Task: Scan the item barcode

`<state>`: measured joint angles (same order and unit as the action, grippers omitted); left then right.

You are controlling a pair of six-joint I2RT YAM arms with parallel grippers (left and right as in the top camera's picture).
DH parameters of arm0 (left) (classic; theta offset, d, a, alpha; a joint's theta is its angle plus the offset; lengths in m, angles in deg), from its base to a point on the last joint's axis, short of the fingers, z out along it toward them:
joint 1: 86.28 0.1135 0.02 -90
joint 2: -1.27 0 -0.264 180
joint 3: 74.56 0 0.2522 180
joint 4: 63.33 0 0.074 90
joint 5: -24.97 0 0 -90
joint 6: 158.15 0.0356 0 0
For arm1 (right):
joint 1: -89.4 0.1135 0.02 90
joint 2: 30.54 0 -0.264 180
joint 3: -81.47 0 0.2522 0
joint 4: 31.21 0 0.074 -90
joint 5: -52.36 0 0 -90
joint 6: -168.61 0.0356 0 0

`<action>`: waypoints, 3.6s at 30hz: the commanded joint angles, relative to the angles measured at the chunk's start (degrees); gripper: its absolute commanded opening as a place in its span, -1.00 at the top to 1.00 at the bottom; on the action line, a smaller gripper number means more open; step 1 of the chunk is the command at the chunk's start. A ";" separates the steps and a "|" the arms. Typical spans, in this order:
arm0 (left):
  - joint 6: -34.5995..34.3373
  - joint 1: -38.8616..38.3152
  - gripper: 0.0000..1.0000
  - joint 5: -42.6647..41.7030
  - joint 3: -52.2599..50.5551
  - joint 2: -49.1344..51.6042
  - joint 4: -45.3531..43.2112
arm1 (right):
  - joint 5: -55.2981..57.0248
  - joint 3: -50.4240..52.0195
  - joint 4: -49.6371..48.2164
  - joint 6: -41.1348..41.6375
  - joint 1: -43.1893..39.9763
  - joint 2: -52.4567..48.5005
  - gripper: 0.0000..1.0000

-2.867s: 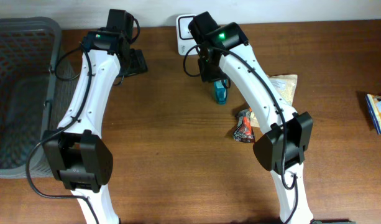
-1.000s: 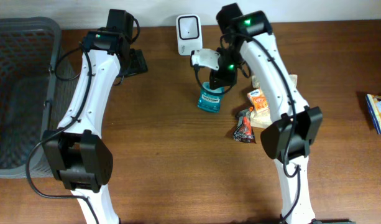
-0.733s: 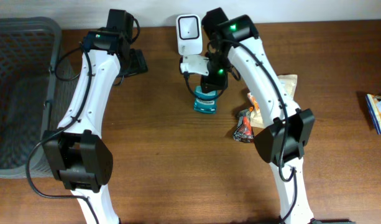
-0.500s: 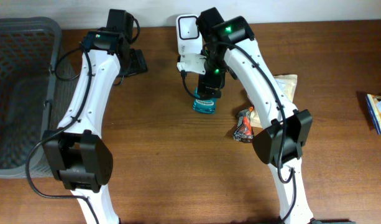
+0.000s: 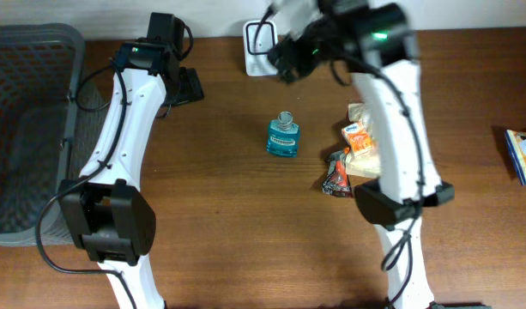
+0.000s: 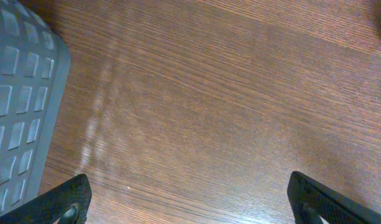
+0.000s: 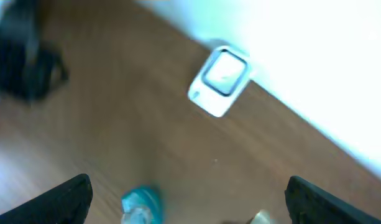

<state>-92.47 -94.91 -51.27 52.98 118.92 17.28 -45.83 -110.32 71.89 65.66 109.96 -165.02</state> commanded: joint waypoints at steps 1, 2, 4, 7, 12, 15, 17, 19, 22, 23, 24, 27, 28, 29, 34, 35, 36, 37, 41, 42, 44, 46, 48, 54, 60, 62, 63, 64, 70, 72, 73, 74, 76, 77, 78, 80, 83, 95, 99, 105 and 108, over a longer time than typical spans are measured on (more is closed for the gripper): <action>-0.72 -0.33 -0.98 0.20 -0.28 0.90 0.09 | 0.24 -1.99 3.15 24.98 -5.77 5.84 -0.97; -0.72 -0.33 -0.98 0.20 -0.28 0.92 0.11 | -0.66 -1.99 4.11 26.32 -7.08 6.86 -0.97; -0.72 -0.33 -0.98 0.20 -0.28 0.90 0.09 | -3.26 -1.99 7.21 26.80 -9.88 8.46 -0.97; -0.72 -0.33 -0.98 0.20 -0.28 0.92 0.11 | -14.58 -1.75 8.00 22.97 -13.03 9.27 -0.97; -0.72 -0.33 -0.98 0.20 -0.28 0.90 0.09 | -21.40 -0.66 8.00 22.86 -13.09 11.13 -0.98; -0.72 -0.33 -0.98 0.20 -0.28 0.90 0.11 | -21.14 2.95 8.02 22.86 -13.09 13.99 -0.97; -0.72 -0.33 -0.98 0.20 -0.28 0.90 0.11 | -17.97 8.81 8.02 22.86 -13.09 18.05 -0.97; -0.72 -0.33 -0.98 0.20 -0.28 0.90 0.09 | -8.22 17.73 8.00 22.91 -13.09 23.93 -0.97; -0.72 -0.33 -0.98 0.20 -0.28 0.90 0.09 | 2.49 31.39 8.00 25.51 -13.09 31.87 -0.97; -0.72 -0.33 -0.98 0.20 -0.28 0.90 0.09 | 3.65 35.78 8.00 25.49 -13.09 34.12 -0.97; -0.72 -0.33 -0.98 0.20 -0.28 0.90 0.11 | 3.89 40.30 8.00 25.49 -13.09 36.17 -0.97; -0.72 -0.33 -0.98 0.20 -0.28 0.90 0.09 | 3.72 51.63 7.98 25.49 -13.07 39.26 -0.97; -0.72 -0.33 -0.98 0.20 -0.28 0.90 0.11 | 3.65 54.55 8.00 25.49 -12.94 39.36 -0.97; -0.72 -0.33 -0.98 0.20 -0.28 0.90 0.11 | 3.34 57.99 7.98 25.46 -12.55 39.30 -0.97; -0.72 -0.33 -0.98 0.20 -0.28 0.90 0.09 | -2.19 77.72 -2.32 25.51 -9.42 38.10 -0.97; -0.72 -0.33 -0.98 0.20 -0.28 0.90 0.11 | -4.72 80.65 -5.73 25.51 -8.79 38.10 -0.97; -0.72 -0.33 -0.98 0.20 -0.28 0.92 0.11 | -6.84 83.27 -9.01 25.51 -8.09 38.10 -0.97; -0.72 -0.33 -0.98 0.22 -0.28 0.92 0.09 | -8.76 85.96 -12.68 25.79 -7.19 38.10 -0.97; -0.72 -0.33 -0.98 0.20 -0.28 0.90 0.11 | -8.72 91.12 -22.91 32.17 -4.02 38.10 -0.97; -0.72 -0.33 -0.98 0.20 -0.28 0.90 0.11 | -8.04 91.30 -24.76 33.18 -3.32 38.12 -0.97; -0.72 -0.33 -0.98 0.20 -0.28 0.90 0.09 | -4.72 91.30 -29.31 34.49 -0.66 38.12 -0.97; -0.72 -0.33 -0.98 0.20 -0.28 0.92 0.11 | -0.55 91.30 -32.06 35.52 2.38 38.12 -0.97; -0.72 -0.33 -0.98 0.20 -0.28 0.90 0.11 | 5.64 91.30 -32.59 39.36 4.76 38.12 -0.97; -0.72 -0.33 -0.98 0.20 -0.28 0.92 0.09 | 22.12 92.21 -31.76 55.91 11.72 38.12 -0.97; -0.72 -0.33 -0.98 0.20 -0.28 0.90 0.09 | 31.82 97.57 -39.52 59.78 18.18 38.10 -0.97; -0.72 -0.33 -0.98 0.20 -0.28 0.90 0.11 | 34.42 99.49 -43.80 59.78 20.57 38.10 -0.97; -0.72 -0.33 -0.98 0.20 -0.28 0.90 0.09 | 35.01 100.06 -45.20 59.80 21.24 38.10 -0.97; -0.72 -0.33 -0.98 0.20 -0.28 0.90 0.09 | 35.95 100.67 -46.77 59.95 21.81 38.10 -0.97; -0.72 -0.33 -0.98 0.20 -0.28 0.92 0.09 | 40.35 102.25 -49.20 67.93 21.03 37.73 -0.97; -0.72 -0.33 -0.98 0.20 -0.28 0.90 0.09 | 40.41 102.25 -51.23 67.73 21.00 37.29 -0.97; -0.72 -0.33 -0.98 0.20 -0.28 0.92 0.11 | 40.39 102.25 -52.11 66.51 21.07 36.98 -0.97; -0.72 -0.33 -0.98 0.20 -0.28 0.90 0.09 | 40.35 102.25 -53.09 64.85 21.18 36.41 -0.97; -0.72 -0.33 -0.98 0.20 -0.28 0.90 0.09 | 40.39 102.25 -54.53 61.99 21.51 34.75 -0.97; -0.72 -0.33 -0.98 0.20 -0.28 0.90 0.11 | 40.41 102.25 -54.93 61.57 21.49 34.03 -0.97; -0.72 -0.33 -0.98 0.20 -0.28 0.90 0.09 | 40.89 102.25 -55.17 61.61 21.38 33.03 -0.97; -0.72 -0.33 -0.98 0.20 -0.28 0.90 0.09 | 43.36 102.25 -56.11 61.57 21.33 31.85 -0.97; -0.72 -0.33 -0.98 0.20 -0.28 0.92 0.11 | 46.42 102.25 -59.04 57.07 21.49 30.99 -0.97; -0.72 -0.33 -0.98 0.20 -0.28 0.90 0.11 | 46.38 102.25 -61.57 52.26 21.49 28.96 -0.97; -0.72 -0.33 -0.98 0.20 -0.28 0.90 0.11 | 46.40 102.25 -62.45 52.17 21.46 28.96 -0.97; -0.72 -0.33 -0.98 0.20 -0.28 0.92 0.09 | 46.40 102.25 -63.65 52.15 21.31 28.44 -0.97; -0.72 -0.33 -0.98 0.20 -0.28 0.90 0.11 | 47.56 102.25 -64.13 52.17 21.31 27.52 -0.97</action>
<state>-92.47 -94.95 -51.27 52.85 118.92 17.28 -0.80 -8.32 8.11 118.07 131.18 -135.95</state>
